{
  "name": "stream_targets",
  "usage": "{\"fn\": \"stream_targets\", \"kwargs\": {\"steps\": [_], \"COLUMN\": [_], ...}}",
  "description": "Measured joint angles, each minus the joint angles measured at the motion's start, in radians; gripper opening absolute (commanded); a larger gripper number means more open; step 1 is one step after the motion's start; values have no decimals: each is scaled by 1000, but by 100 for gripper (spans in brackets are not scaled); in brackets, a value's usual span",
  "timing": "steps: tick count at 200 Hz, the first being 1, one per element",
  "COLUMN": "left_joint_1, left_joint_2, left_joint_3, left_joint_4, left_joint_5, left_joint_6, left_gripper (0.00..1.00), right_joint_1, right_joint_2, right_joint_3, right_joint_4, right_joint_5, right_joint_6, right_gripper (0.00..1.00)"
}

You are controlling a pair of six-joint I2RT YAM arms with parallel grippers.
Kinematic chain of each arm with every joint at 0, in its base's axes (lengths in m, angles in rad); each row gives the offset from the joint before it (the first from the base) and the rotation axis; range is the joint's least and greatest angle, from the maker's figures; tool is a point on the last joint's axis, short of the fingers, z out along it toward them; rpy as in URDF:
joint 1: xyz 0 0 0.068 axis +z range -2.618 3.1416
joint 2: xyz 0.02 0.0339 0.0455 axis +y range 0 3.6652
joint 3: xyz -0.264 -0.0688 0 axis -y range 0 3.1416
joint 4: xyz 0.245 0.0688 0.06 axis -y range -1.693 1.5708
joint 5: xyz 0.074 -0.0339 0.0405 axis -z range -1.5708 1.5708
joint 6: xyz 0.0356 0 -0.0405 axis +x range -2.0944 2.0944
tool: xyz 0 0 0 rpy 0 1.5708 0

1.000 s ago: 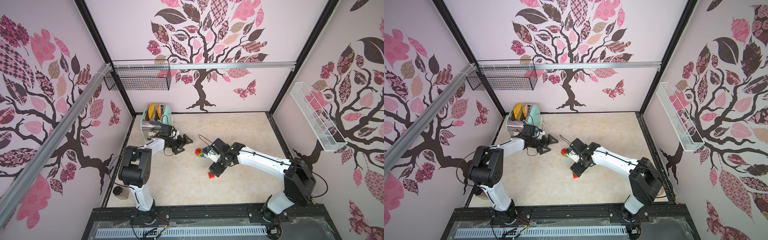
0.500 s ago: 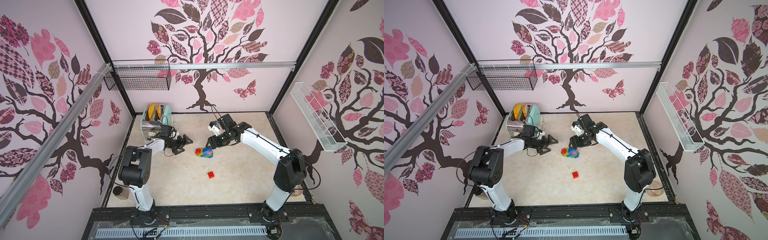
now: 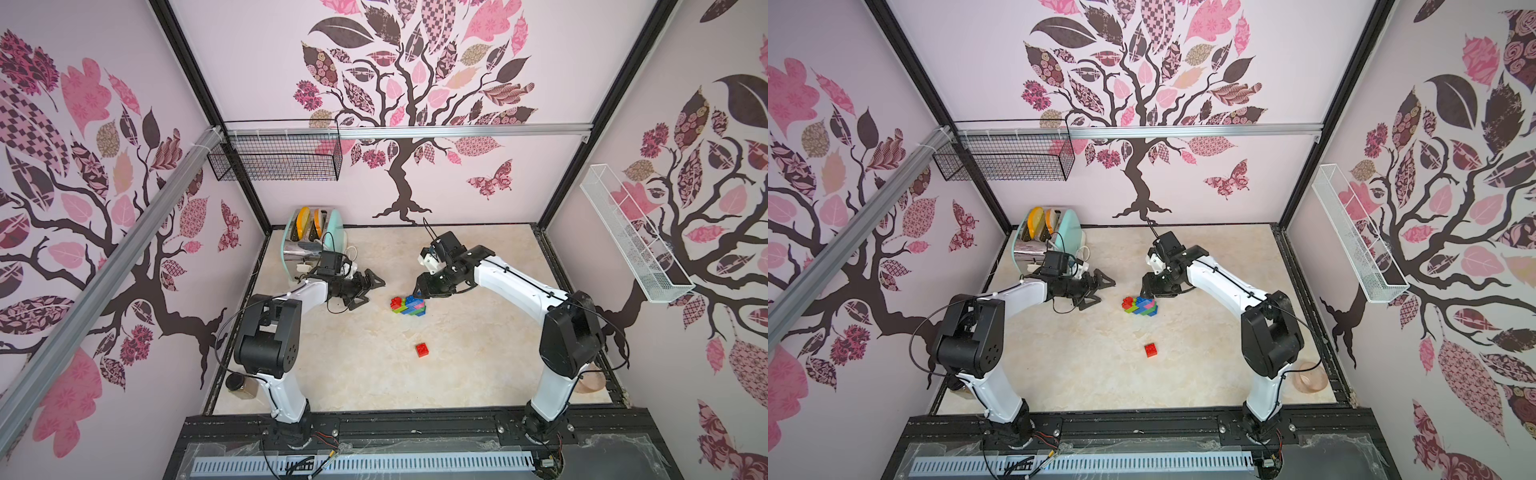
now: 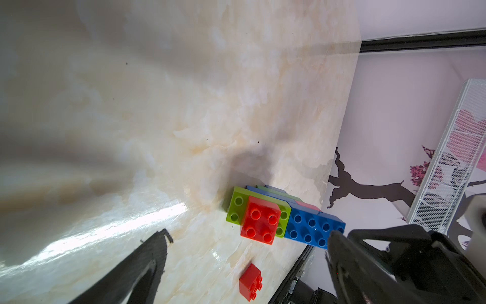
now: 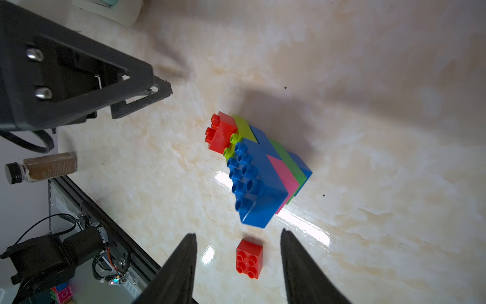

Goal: Assemble a heart with lego
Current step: Adjust the lego brick at the center of the board.

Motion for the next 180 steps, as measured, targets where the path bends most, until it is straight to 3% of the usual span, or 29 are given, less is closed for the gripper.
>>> {"fn": "stream_targets", "kwargs": {"steps": [80, 180], "left_joint_1": [0, -2], "left_joint_2": [-3, -3], "left_joint_3": [0, 0], "left_joint_4": [12, 14], "left_joint_5": [2, 2], "left_joint_6": [-12, -15], "left_gripper": [97, 97], "right_joint_1": [0, -3], "right_joint_2": [17, 54], "right_joint_3": [-40, -68], "right_joint_4": [45, 127], "right_joint_5": [5, -28], "right_joint_6": [37, 92], "right_gripper": [48, 31]}}
